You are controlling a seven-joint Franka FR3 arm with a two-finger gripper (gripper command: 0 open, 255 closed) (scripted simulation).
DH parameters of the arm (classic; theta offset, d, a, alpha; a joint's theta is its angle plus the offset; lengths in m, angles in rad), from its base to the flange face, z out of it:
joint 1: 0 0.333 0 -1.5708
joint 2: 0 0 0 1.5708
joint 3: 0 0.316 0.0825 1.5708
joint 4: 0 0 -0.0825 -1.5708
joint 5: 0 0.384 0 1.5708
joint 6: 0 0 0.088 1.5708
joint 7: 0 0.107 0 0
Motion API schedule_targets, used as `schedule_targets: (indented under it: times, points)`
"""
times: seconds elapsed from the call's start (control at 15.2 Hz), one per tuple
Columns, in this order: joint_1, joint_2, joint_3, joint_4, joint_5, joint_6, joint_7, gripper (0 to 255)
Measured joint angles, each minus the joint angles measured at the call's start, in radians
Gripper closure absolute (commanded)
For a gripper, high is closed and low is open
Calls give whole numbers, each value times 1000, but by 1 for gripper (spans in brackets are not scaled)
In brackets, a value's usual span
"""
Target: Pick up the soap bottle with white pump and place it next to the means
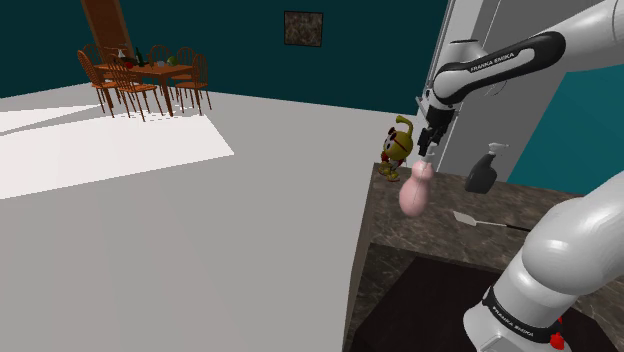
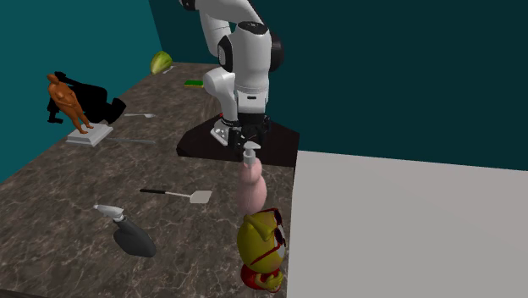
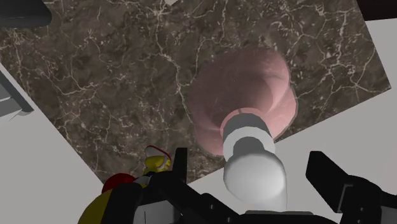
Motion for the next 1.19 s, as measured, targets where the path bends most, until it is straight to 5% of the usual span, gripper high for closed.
schedule_targets:
  times: [0.13,0.2,1.19]
  points:
    - [0,0,0,0,0,0,0,0]
    - [0,0,0,0,0,0,0,255]
    - [1,-19,9,38,3,-57,-3,255]
